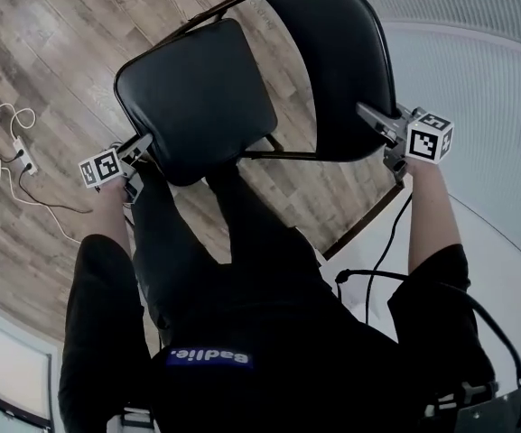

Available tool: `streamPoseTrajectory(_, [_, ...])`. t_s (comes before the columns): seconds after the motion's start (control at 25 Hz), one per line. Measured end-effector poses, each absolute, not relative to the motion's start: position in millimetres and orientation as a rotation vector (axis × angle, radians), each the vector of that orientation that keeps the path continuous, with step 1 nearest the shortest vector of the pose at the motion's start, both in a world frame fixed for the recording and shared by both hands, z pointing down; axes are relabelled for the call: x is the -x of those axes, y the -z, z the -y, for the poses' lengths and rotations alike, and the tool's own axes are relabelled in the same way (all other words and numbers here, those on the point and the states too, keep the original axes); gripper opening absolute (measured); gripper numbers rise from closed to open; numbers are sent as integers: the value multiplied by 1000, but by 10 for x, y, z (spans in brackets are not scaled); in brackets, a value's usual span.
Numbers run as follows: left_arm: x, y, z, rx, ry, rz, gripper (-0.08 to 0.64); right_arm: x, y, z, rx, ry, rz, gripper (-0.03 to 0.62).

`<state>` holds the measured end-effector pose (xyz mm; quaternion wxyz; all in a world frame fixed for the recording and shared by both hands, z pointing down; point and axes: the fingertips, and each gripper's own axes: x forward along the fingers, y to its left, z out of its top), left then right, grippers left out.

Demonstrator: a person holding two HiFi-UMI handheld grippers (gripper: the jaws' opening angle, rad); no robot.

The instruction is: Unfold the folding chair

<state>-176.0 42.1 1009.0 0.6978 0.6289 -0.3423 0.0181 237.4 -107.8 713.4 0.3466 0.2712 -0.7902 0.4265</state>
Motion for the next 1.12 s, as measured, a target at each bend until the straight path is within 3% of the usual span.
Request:
streamPoseTrajectory(0.44, [1935, -10403, -509, -1404, 12, 842, 232, -2362, -7416, 1099, -661, -1215, 2094, 61])
streamPoseTrajectory(0.8, [2343, -10604, -705, -1320, -335, 1040, 218, -1800, -7367, 837, -640, -1181, 2092, 74])
streamPoseTrajectory(1.12, [2188, -9922, -309, -1462, -417, 968, 202, -1654, -7379, 774, -756, -1202, 2042, 62])
